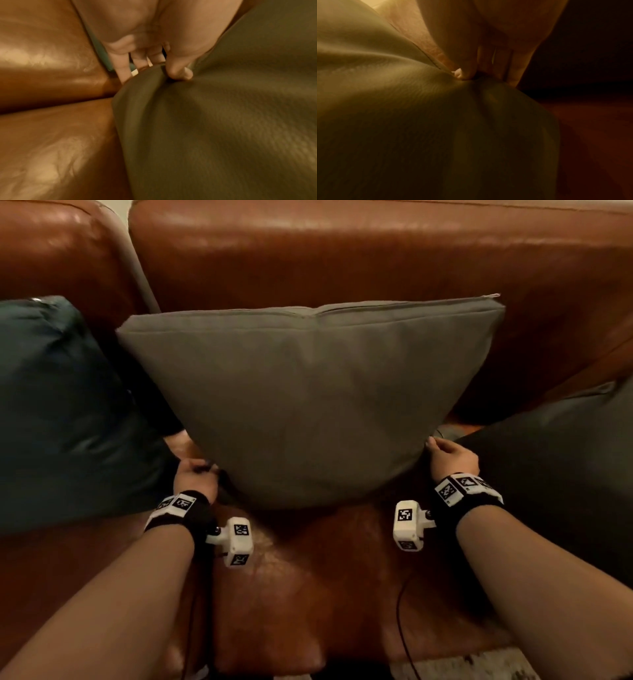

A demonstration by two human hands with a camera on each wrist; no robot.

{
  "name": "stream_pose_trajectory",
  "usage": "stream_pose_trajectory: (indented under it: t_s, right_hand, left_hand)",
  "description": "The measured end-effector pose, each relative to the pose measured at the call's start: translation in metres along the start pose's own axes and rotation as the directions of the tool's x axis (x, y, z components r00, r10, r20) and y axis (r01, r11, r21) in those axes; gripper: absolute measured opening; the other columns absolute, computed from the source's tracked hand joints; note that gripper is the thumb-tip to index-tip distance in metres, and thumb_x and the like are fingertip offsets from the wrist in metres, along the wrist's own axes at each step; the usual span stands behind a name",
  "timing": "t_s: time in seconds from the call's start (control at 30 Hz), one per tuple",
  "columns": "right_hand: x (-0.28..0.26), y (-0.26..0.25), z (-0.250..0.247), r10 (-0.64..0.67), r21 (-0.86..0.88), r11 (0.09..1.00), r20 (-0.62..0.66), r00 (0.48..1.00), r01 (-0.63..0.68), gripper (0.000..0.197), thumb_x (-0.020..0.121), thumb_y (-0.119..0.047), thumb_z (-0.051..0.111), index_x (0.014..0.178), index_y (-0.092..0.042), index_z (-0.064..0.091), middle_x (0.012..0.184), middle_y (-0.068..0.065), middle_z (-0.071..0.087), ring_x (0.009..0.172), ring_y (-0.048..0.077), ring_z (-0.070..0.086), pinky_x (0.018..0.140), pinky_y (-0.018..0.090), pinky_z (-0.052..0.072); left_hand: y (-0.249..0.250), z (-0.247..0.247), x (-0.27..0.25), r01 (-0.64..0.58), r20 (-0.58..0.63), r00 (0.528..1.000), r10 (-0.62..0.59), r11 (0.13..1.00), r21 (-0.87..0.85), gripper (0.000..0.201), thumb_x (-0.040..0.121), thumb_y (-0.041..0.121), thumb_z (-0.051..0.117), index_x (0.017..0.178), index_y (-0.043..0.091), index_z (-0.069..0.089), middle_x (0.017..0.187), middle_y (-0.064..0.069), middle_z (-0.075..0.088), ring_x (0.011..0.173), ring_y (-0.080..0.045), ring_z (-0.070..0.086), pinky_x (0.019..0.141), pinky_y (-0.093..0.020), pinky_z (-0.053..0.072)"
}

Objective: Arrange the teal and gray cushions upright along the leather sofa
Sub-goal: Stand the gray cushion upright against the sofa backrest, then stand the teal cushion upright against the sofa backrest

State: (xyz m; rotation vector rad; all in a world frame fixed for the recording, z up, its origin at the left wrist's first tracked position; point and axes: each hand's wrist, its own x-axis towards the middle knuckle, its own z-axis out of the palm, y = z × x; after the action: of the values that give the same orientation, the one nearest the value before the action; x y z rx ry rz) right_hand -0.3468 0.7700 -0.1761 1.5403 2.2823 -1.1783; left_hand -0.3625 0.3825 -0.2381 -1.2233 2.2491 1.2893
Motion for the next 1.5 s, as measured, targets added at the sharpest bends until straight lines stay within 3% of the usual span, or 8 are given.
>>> stream_pose_trajectory:
  t_s: [0.1, 0.33, 0.57, 0.77, 0.9, 1.0, 1.13, 1.5]
  right_hand:
    - [-0.009, -0.004, -0.003, -0.027, -0.077, 0.997, 0.026, 0.999, 0.029, 0.030, 0.096, -0.035, 0.057, 0.120, -0.021, 0.069, 0.122, 0.004, 0.068, 0.114, 0.024, 0.060, 0.084, 0.027, 0.040]
    - [-0.076, 0.006, -0.014, -0.066, -0.558, 0.790, 0.332, 0.941, 0.253, 0.031, 0.093, -0.041, 0.050, 0.108, -0.018, 0.066, 0.115, 0.014, 0.066, 0.108, 0.034, 0.061, 0.086, 0.036, 0.048]
    - [-0.213, -0.047, 0.052, -0.242, -0.487, 0.472, 0.730, 0.639, 0.735, 0.015, 0.089, -0.041, 0.050, 0.084, -0.031, 0.060, 0.085, -0.006, 0.065, 0.090, 0.021, 0.066, 0.075, 0.031, 0.052]
    - [-0.364, -0.158, 0.139, -0.793, -0.031, 0.330, 0.533, 0.295, 0.943, 0.009, 0.088, -0.029, 0.055, 0.092, -0.029, 0.064, 0.089, -0.012, 0.060, 0.083, 0.008, 0.057, 0.073, 0.026, 0.047]
    - [-0.443, -0.226, 0.220, -0.931, 0.094, 0.150, 0.349, 0.109, 0.984, 0.031, 0.092, -0.018, 0.052, 0.121, -0.018, 0.062, 0.124, 0.000, 0.060, 0.118, 0.015, 0.051, 0.101, 0.029, 0.042]
    - [-0.465, -0.250, 0.292, -0.835, -0.149, 0.117, 0.521, 0.178, 0.982, 0.053, 0.099, -0.032, 0.037, 0.151, -0.025, 0.032, 0.160, 0.003, 0.027, 0.151, 0.022, 0.012, 0.122, 0.046, 0.011]
    - [-0.442, -0.245, 0.336, -0.784, -0.415, -0.072, 0.585, 0.205, 0.907, 0.061, 0.100, -0.057, 0.016, 0.156, -0.036, 0.005, 0.166, -0.008, 0.003, 0.152, 0.017, -0.007, 0.122, 0.045, -0.006]
    - [-0.429, -0.271, 0.307, -0.828, -0.520, 0.172, 0.384, 0.409, 0.836, 0.061, 0.094, -0.050, 0.040, 0.149, -0.025, 0.031, 0.157, 0.002, 0.031, 0.149, 0.022, 0.018, 0.122, 0.048, 0.001]
  left_hand:
    - [-0.007, -0.013, 0.000, -0.037, 0.045, 0.998, 0.033, 0.994, 0.107, 0.012, 0.086, 0.029, 0.064, 0.088, 0.028, 0.052, 0.109, -0.009, 0.067, 0.096, -0.033, 0.063, 0.093, -0.046, 0.051]
    - [-0.005, -0.078, -0.075, -0.339, 0.258, 0.929, 0.264, 0.887, 0.313, 0.015, 0.091, 0.019, 0.060, 0.105, 0.018, 0.064, 0.099, -0.002, 0.067, 0.093, -0.018, 0.061, 0.076, -0.018, 0.041]
    - [0.028, -0.177, -0.082, -0.647, 0.330, 0.759, 0.561, 0.705, 0.290, 0.019, 0.090, 0.022, 0.057, 0.109, 0.027, 0.061, 0.105, 0.011, 0.059, 0.097, -0.005, 0.057, 0.088, -0.022, 0.046]
    - [0.062, -0.281, -0.035, -0.825, 0.217, 0.558, 0.801, 0.507, 0.249, 0.026, 0.089, 0.026, 0.051, 0.114, 0.025, 0.058, 0.115, 0.009, 0.055, 0.108, -0.010, 0.049, 0.097, -0.022, 0.035]
    - [0.081, -0.347, 0.025, -0.794, 0.168, 0.529, 0.832, 0.415, 0.443, 0.050, 0.094, 0.035, 0.040, 0.142, 0.024, 0.038, 0.151, 0.001, 0.035, 0.143, -0.021, 0.026, 0.118, -0.042, 0.020]
    - [0.079, -0.379, 0.087, -0.706, 0.292, 0.603, 0.743, 0.326, 0.628, 0.060, 0.098, 0.047, 0.021, 0.153, 0.029, 0.006, 0.164, 0.004, 0.000, 0.150, -0.023, -0.007, 0.121, -0.049, -0.002]
    - [0.071, -0.401, 0.149, -0.690, 0.405, 0.544, 0.735, 0.118, 0.714, 0.063, 0.095, 0.061, 0.012, 0.152, 0.037, 0.000, 0.164, 0.004, 0.000, 0.151, -0.021, -0.007, 0.120, -0.049, -0.005]
    - [0.090, -0.442, 0.188, -0.715, 0.324, 0.552, 0.768, 0.238, 0.657, 0.064, 0.095, 0.060, 0.024, 0.150, 0.028, 0.022, 0.158, 0.003, 0.025, 0.147, -0.024, 0.016, 0.119, -0.049, 0.007]
